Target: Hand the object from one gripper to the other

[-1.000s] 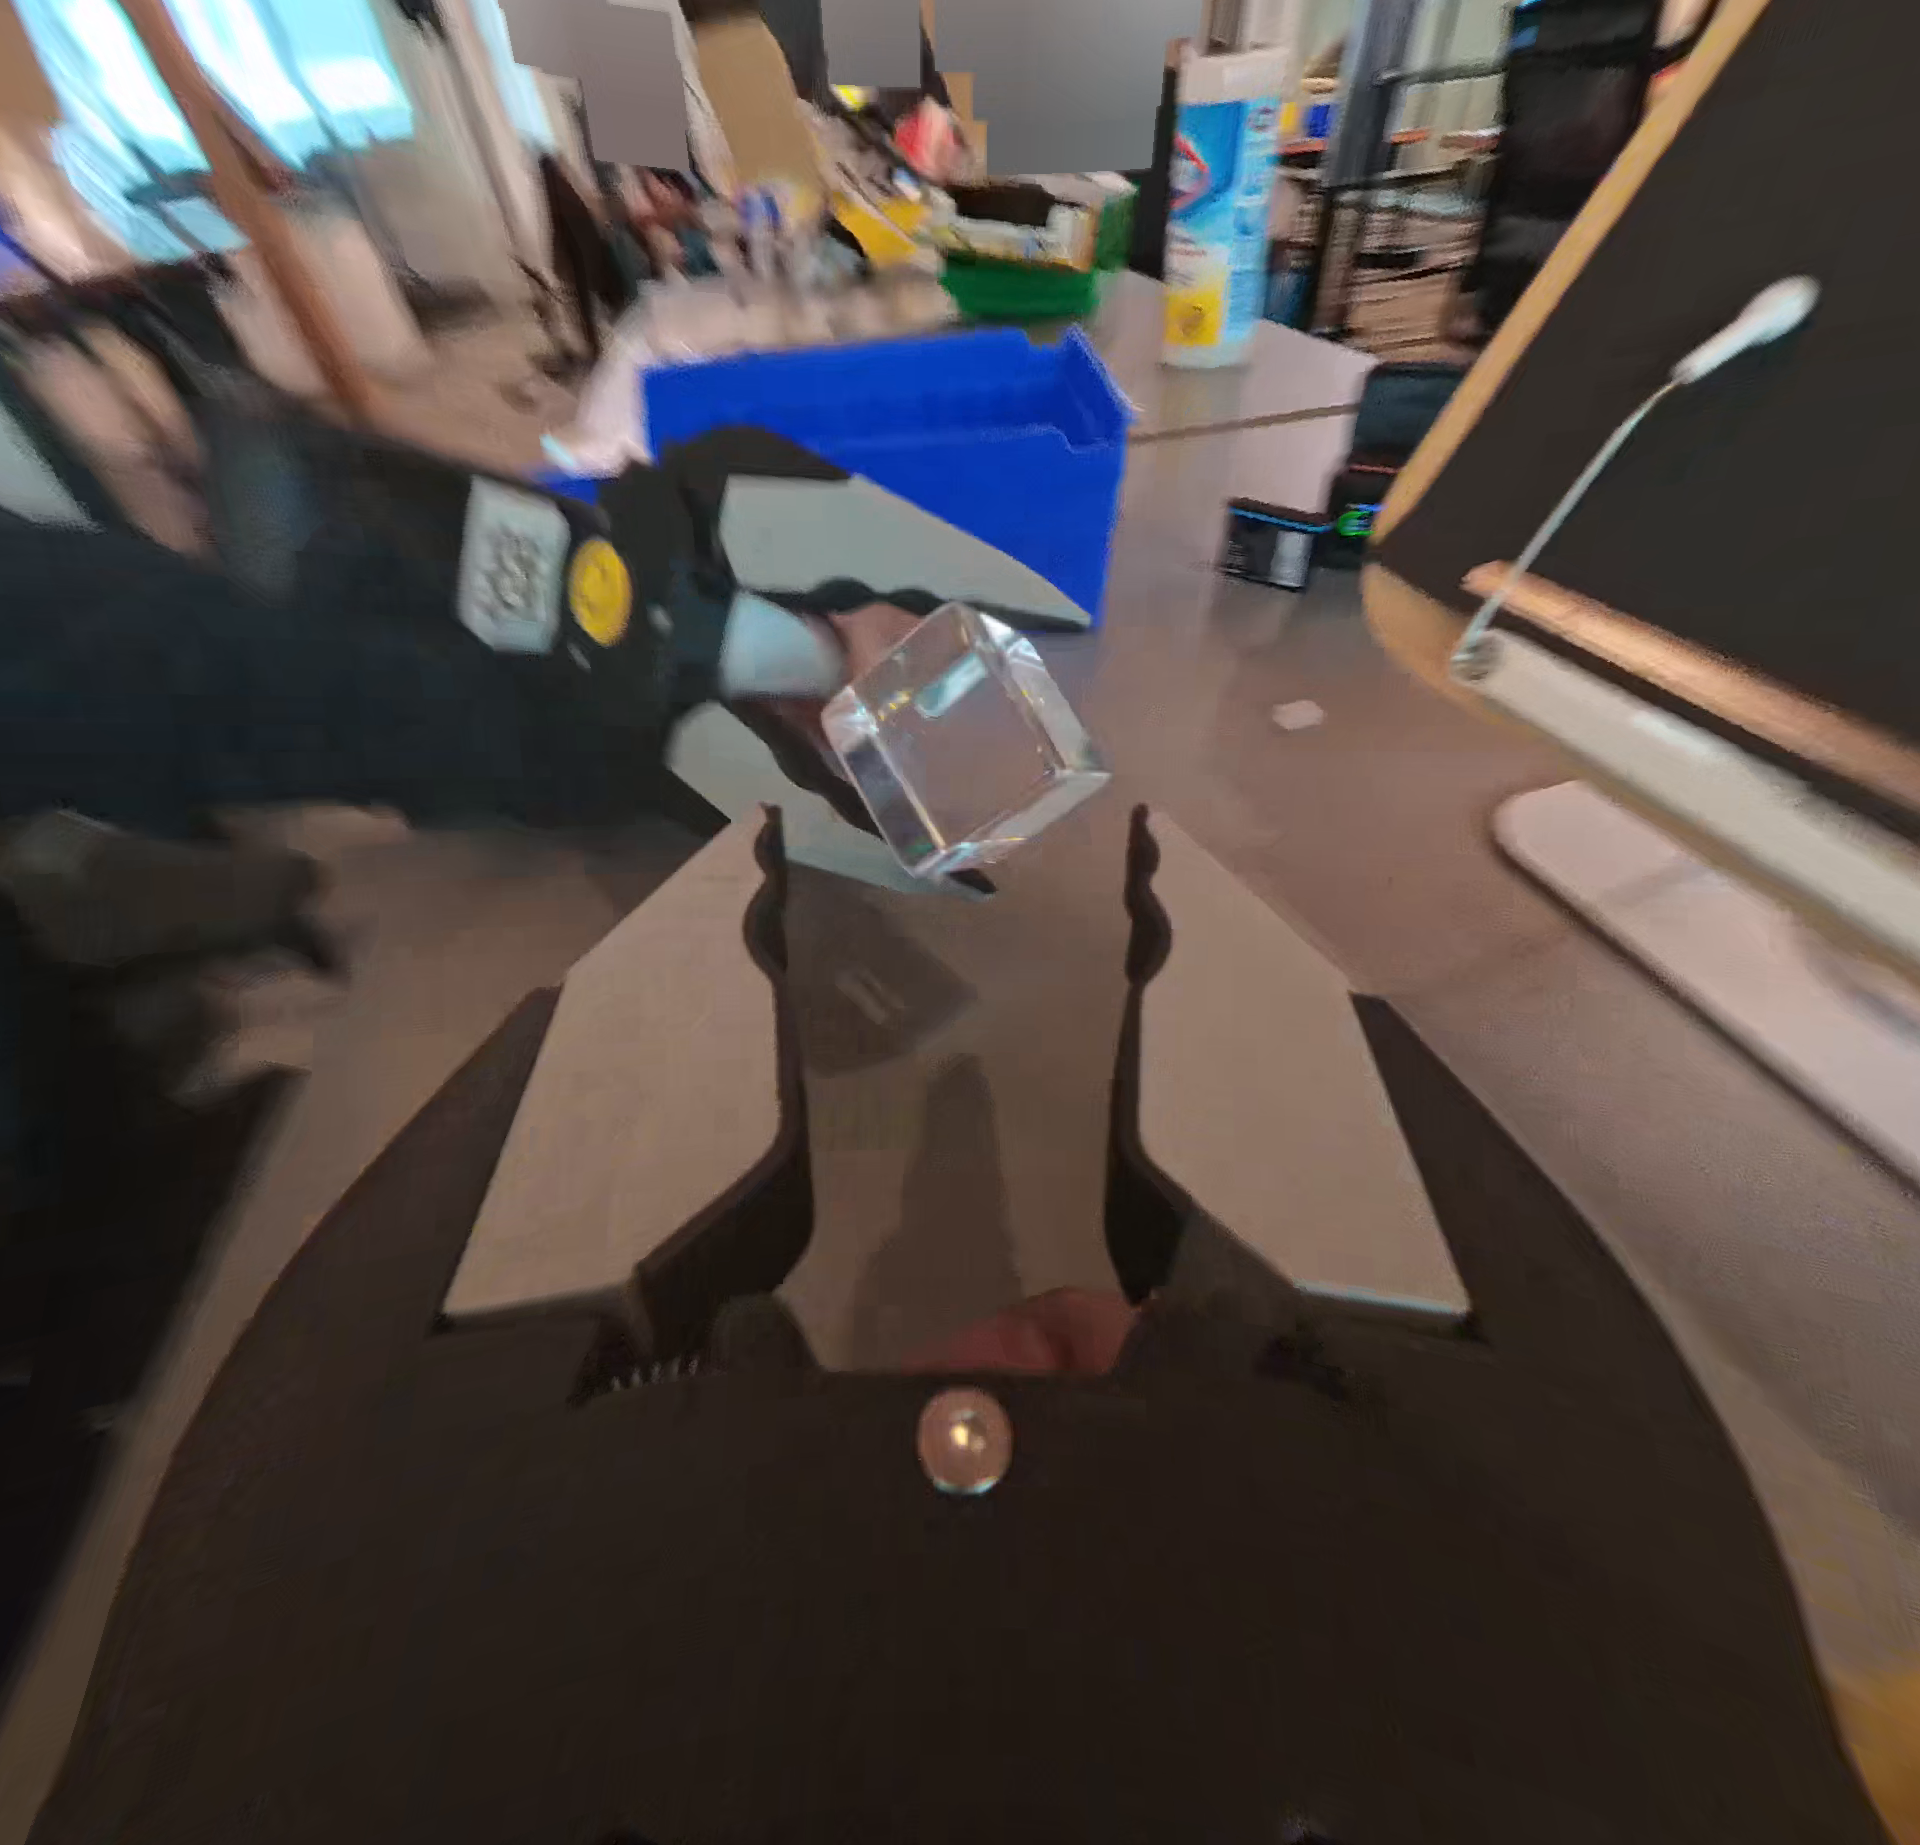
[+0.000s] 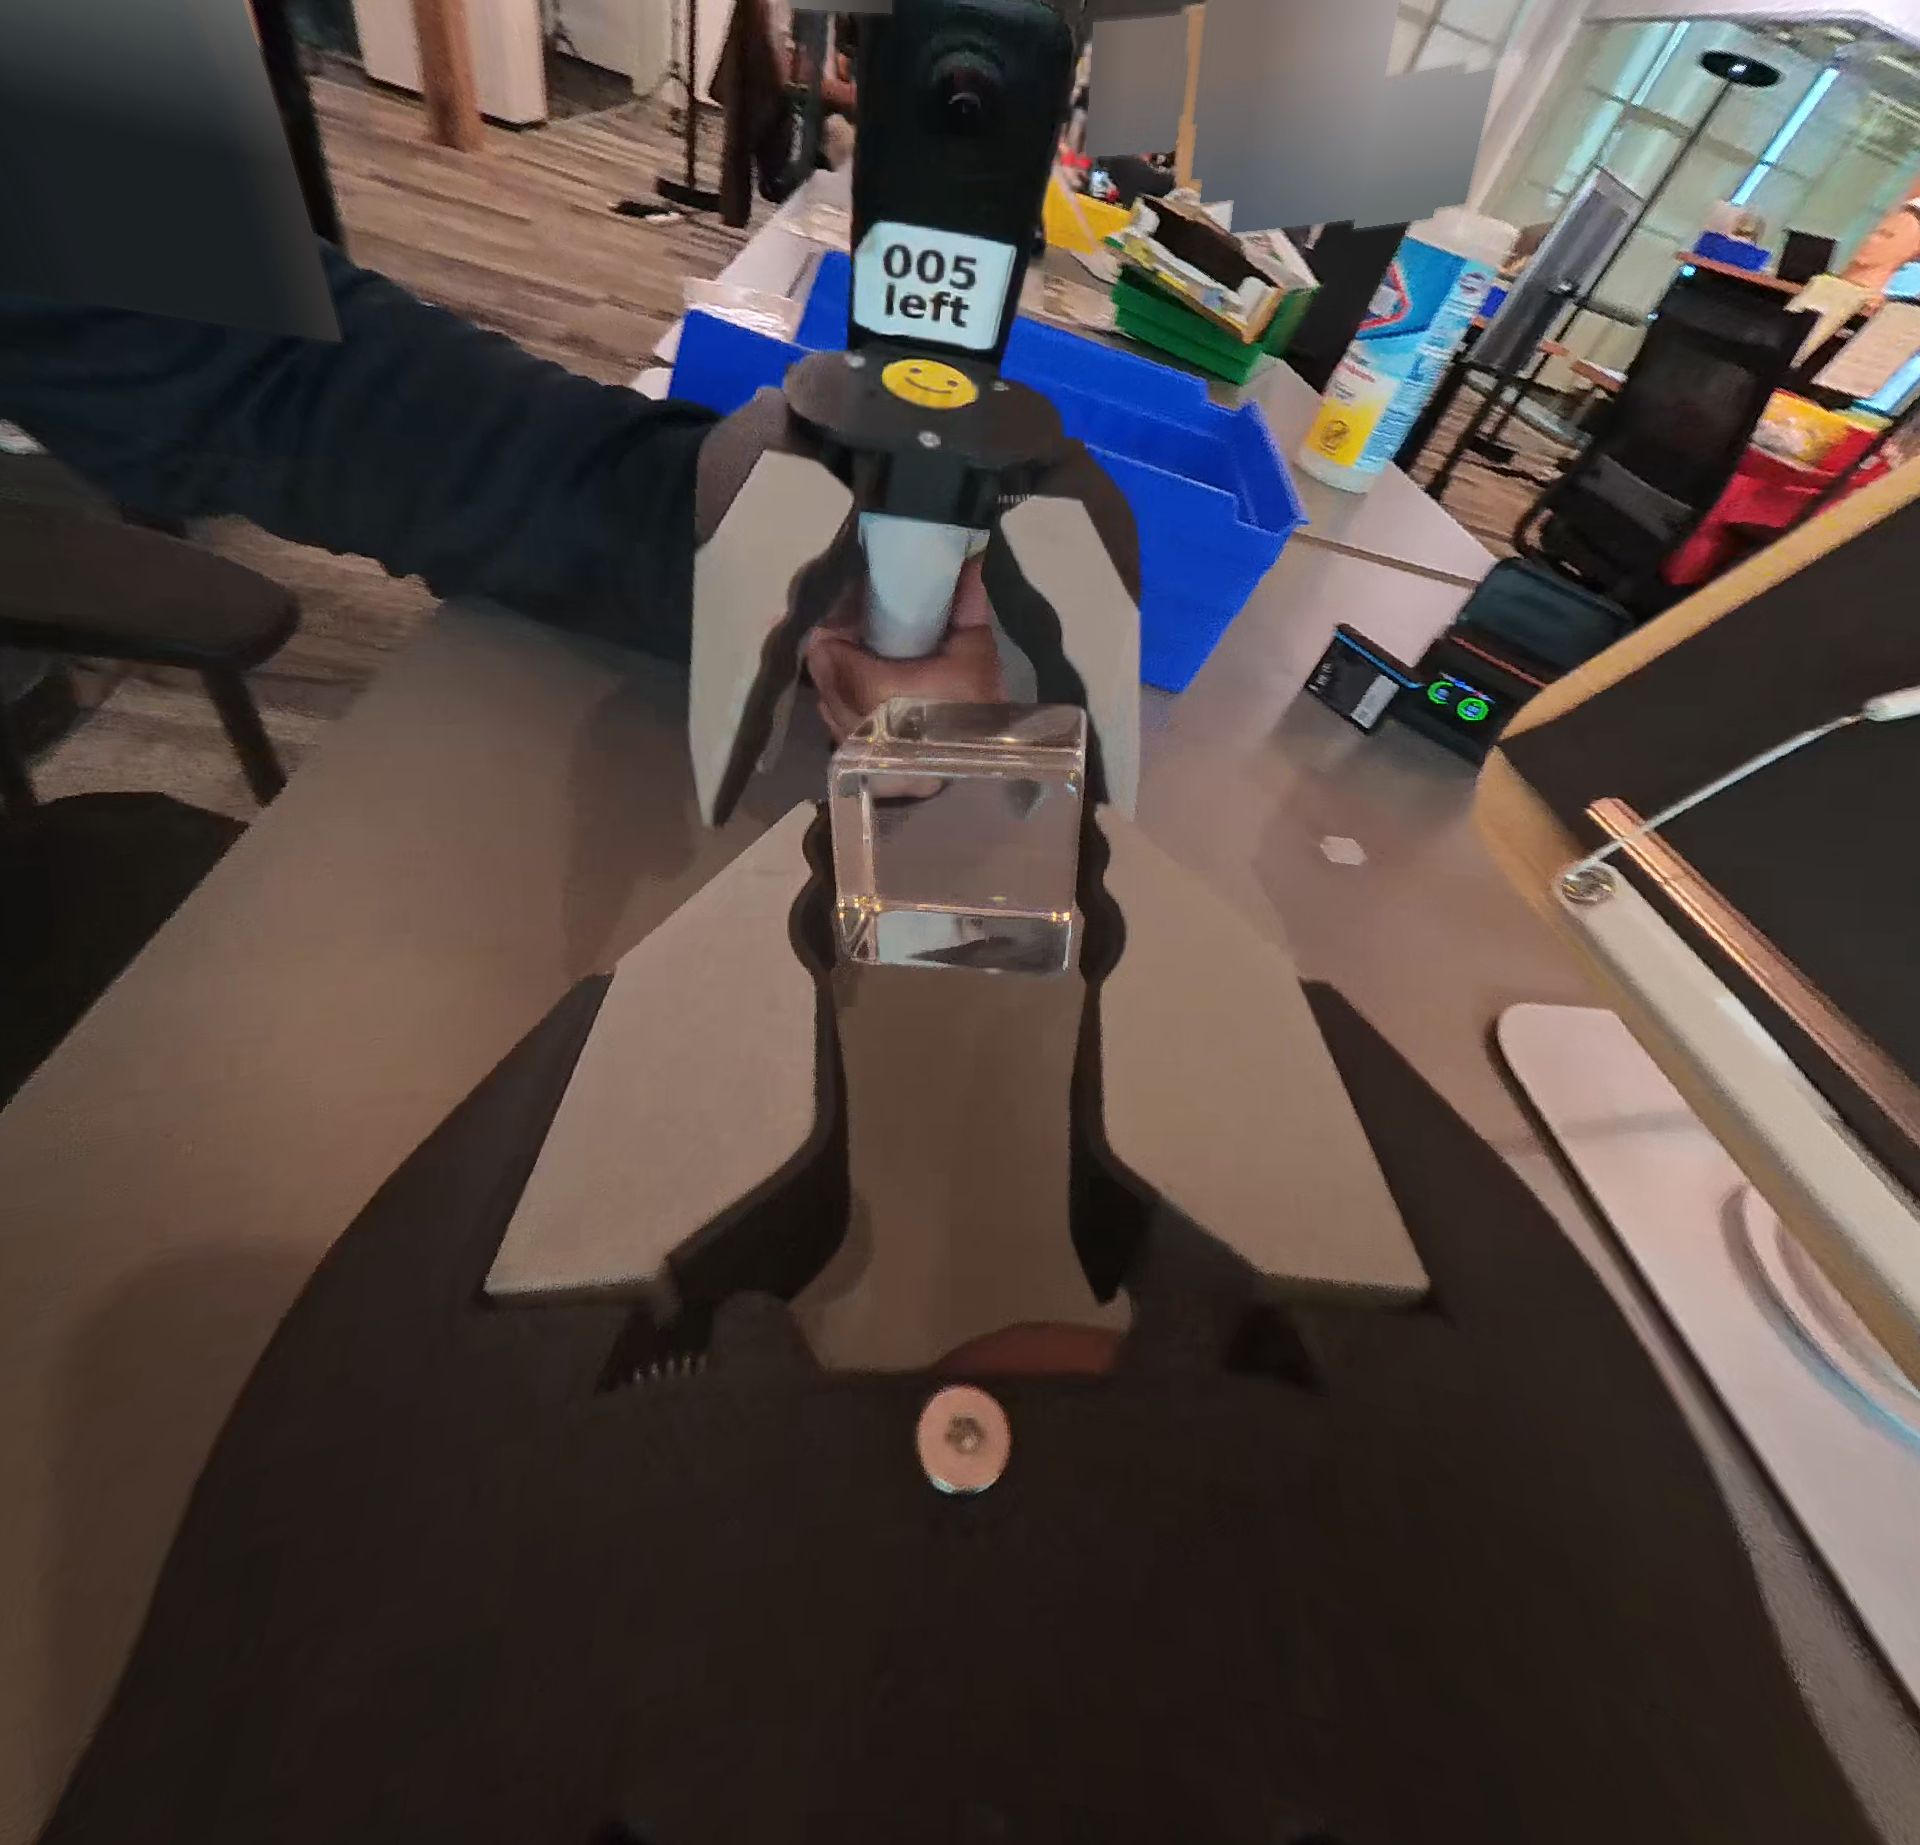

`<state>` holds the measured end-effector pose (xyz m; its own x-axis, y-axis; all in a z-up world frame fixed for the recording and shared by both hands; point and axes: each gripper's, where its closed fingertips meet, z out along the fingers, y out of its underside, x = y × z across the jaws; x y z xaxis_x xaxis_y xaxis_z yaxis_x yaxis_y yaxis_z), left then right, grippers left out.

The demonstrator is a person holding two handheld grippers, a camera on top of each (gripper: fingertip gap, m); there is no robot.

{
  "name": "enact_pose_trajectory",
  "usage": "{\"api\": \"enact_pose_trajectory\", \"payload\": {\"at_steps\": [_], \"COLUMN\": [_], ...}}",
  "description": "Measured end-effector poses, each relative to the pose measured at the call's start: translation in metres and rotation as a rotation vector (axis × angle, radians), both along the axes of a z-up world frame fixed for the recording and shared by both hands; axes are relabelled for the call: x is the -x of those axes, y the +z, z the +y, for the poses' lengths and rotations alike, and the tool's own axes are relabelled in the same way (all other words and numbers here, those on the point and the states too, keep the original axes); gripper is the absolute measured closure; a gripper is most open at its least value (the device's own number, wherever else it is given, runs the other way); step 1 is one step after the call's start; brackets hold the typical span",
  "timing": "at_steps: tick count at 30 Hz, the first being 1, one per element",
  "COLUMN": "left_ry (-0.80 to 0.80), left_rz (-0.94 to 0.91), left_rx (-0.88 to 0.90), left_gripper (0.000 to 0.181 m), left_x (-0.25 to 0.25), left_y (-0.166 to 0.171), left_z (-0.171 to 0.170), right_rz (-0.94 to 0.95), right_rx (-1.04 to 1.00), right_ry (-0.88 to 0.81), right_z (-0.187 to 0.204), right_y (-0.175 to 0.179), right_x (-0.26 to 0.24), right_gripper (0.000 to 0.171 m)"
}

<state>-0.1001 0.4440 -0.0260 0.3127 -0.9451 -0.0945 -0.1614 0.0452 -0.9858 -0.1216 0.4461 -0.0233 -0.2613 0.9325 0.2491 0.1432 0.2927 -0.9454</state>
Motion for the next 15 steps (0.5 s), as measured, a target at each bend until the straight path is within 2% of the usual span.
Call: {"api": "enact_pose_trajectory", "payload": {"at_steps": [3,5,8,12,15], "left_ry": [0.041,0.082,0.107,0.19,0.237], "left_rz": [0.066,0.081,0.124,0.27,0.311], "left_rx": [-0.116,-0.173,-0.24,-0.37,-0.479], "left_gripper": [0.114,0.123,0.124,0.119,0.124], "left_x": [-0.005,-0.004,-0.002,0.0,0.003], "left_y": [-0.007,-0.006,-0.009,-0.021,-0.017], "left_z": [0.002,0.007,0.01,0.02,0.024], "right_rz": [0.002,-0.003,-0.04,-0.168,-0.128], "right_rx": [0.04,0.045,0.074,0.217,0.213], "right_ry": [0.036,0.041,0.03,0.027,0.035], "right_z": [-0.004,-0.004,-0.001,0.003,0.001], "right_y": [0.0,-0.002,-0.007,-0.023,-0.017], "right_x": [-0.002,-0.001,-0.002,-0.004,-0.002], "right_gripper": [0.129,0.129,0.128,0.129,0.13]}}
